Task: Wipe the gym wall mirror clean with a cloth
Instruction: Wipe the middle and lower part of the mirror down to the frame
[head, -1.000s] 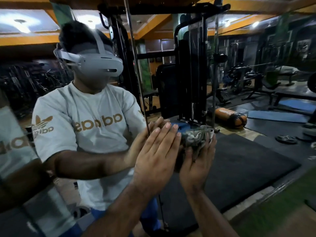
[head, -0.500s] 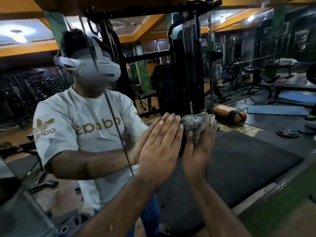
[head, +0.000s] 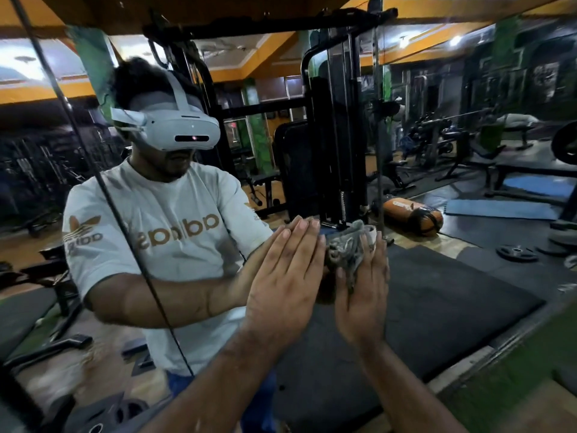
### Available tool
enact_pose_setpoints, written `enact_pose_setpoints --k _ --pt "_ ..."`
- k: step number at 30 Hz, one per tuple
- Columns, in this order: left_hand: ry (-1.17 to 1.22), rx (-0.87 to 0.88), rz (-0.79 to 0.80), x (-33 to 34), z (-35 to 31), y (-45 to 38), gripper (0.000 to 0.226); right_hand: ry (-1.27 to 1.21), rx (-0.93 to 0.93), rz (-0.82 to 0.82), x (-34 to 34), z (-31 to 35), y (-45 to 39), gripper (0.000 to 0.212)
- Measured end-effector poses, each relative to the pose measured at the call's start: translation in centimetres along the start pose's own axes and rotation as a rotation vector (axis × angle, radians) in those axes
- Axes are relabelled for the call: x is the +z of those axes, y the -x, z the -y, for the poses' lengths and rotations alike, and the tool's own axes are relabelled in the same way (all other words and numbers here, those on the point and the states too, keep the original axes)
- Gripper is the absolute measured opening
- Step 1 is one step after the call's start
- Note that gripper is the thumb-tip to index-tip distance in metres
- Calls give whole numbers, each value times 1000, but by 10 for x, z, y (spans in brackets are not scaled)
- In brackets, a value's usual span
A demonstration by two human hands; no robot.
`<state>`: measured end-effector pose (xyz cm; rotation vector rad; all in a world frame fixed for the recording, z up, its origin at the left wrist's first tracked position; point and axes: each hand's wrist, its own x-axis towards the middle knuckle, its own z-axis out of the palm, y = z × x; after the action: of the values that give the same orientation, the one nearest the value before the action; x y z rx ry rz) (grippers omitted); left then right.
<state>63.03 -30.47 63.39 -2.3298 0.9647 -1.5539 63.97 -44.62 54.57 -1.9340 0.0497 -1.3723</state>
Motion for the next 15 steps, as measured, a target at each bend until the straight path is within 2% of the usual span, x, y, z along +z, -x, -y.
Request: enact_pose_setpoints --k 5,12,15 --pt "22 -10 25 4 -16 -13 62 -39 168 -48 0 -3 -5 68" --pt "51 -32 9 9 -31 -28 54 -9 131 -22 -8 -13 -8 65" --pt "68 -65 -13 15 -36 -35 54 -122 224 -71 -11 -4 -26 68"
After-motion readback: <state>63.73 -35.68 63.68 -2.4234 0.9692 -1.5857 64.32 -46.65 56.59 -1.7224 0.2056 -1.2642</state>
